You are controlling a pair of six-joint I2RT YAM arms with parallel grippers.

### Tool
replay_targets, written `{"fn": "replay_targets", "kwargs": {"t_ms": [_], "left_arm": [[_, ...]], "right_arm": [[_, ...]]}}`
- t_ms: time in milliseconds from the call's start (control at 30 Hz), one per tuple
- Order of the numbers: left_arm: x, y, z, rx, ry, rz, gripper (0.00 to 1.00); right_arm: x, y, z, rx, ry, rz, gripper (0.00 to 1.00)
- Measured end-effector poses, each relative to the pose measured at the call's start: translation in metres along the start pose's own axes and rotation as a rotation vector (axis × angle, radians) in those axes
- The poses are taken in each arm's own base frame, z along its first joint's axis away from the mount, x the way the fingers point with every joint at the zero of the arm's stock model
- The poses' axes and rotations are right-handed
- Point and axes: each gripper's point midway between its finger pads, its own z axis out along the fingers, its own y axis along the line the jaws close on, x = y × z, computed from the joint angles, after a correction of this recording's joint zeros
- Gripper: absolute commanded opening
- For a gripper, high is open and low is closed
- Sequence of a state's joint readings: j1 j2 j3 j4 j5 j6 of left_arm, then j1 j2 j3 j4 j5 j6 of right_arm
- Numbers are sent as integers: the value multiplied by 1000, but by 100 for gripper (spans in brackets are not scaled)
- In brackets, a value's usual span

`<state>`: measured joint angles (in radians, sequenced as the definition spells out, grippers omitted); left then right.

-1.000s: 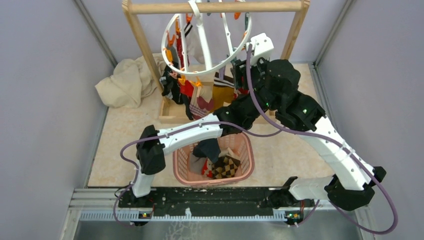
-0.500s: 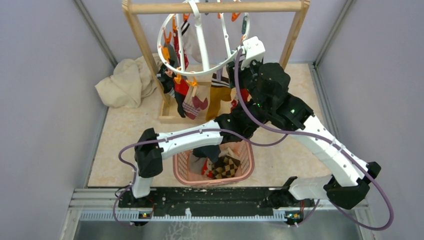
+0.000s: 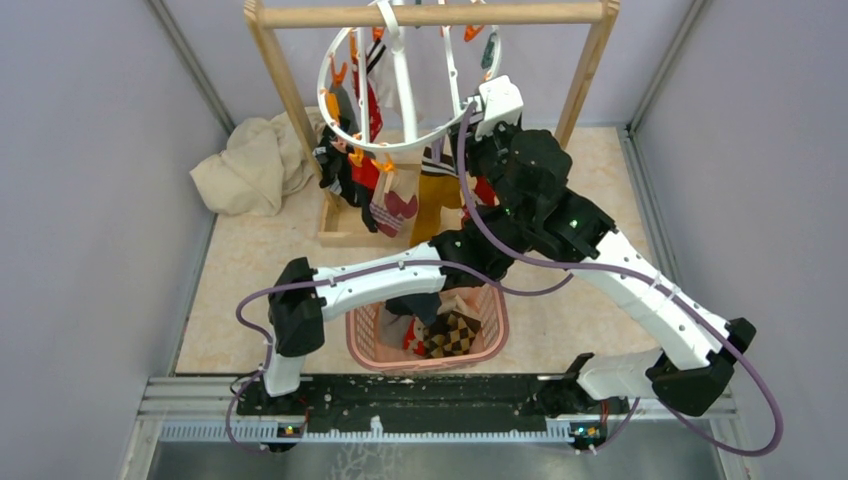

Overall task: Remove the socks clipped to the hanger
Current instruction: Adjust the hanger on the clothesline, then remove the sock from the hanger.

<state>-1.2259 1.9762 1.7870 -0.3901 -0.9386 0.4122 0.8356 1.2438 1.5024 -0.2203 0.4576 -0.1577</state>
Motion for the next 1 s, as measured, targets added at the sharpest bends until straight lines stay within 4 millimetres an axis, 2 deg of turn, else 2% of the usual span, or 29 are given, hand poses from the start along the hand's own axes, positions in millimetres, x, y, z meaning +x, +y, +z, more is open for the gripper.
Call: {"fn": "replay_targets", "kwargs": {"t_ms": [600,1000], "left_arm": [[-4,3,-6,-1,-13,-8,0],[-5,4,-6,-2,-14,-10,0]], "right_arm": [[14,5,17,45,-14,-43,60],[6,3,19,59,-54,-51,68]]}}
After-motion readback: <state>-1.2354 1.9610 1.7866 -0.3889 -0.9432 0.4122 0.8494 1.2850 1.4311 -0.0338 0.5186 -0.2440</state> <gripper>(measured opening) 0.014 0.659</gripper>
